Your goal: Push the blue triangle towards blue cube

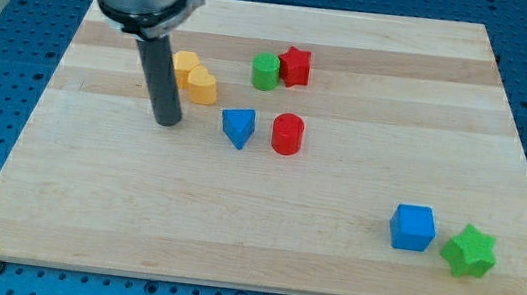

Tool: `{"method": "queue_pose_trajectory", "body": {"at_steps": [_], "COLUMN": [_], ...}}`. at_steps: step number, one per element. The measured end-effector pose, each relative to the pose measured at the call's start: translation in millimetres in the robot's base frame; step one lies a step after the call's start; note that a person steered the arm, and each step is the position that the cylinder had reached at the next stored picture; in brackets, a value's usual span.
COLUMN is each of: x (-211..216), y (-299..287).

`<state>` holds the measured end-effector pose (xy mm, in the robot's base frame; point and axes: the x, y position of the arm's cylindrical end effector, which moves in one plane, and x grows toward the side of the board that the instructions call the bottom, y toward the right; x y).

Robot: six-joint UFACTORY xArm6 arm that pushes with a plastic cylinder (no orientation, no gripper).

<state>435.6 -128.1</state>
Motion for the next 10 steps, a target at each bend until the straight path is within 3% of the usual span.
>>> {"method": "queue_pose_trajectory", "body": {"at_steps": [2,7,10], "x": [-4,37,71], "y": [52,183,203]}}
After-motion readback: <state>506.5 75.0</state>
